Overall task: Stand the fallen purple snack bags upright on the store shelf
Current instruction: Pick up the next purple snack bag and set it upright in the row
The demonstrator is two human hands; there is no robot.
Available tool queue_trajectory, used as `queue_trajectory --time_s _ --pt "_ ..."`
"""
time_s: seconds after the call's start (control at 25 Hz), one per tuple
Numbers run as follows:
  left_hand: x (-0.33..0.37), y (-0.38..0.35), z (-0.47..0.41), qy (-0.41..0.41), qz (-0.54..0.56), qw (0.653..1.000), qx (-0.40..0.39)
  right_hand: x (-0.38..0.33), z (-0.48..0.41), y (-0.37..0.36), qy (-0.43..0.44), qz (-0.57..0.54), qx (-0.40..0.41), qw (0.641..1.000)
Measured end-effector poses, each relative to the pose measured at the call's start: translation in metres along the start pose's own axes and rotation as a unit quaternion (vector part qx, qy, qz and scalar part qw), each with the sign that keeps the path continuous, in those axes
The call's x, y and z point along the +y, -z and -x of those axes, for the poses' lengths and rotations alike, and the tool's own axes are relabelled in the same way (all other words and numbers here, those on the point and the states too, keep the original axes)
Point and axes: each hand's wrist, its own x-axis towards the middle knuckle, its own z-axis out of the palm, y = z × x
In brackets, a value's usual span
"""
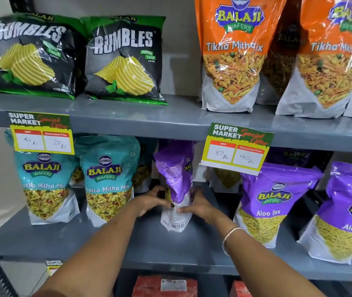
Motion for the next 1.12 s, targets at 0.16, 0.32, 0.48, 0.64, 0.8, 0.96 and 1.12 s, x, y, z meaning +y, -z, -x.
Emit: queue_trajectory --time_s 0.16,0.32,0.48,0.64,0.8,0.96,1.12 --pt "0.006 -0.004 0.005 0.009 0.050 0.999 0.016 0.005 0.004 -0.014 0.020 0.004 0.018 1.000" --pt "0.004 0.003 0.007 0.016 0.052 0.998 0.032 0.002 0.009 -0.003 0.031 -0.051 0.014 0.998" --pt "0.002 0.011 0.003 -0.030 0.055 0.990 0.129 -0.007 0.010 0.029 0.016 -0.017 -0.066 0.998" --pt "0.014 0.005 0.007 -0.051 0.029 0.995 0.079 -0.012 0.003 0.036 -0.020 -0.007 -0.004 1.000" --pt "0.014 0.007 0.007 -0.064 0.000 0.995 0.077 -0.007 0.000 0.035 -0.053 -0.078 0.036 0.995" --pt "0.013 0.004 0.008 -0.074 -0.027 0.992 0.096 -0.011 0.001 0.031 -0.076 -0.140 0.031 0.987" --pt "0.016 -0.006 0.010 -0.092 -0.027 0.988 0.119 -0.012 0.005 0.032 -0.072 -0.119 -0.057 0.989"
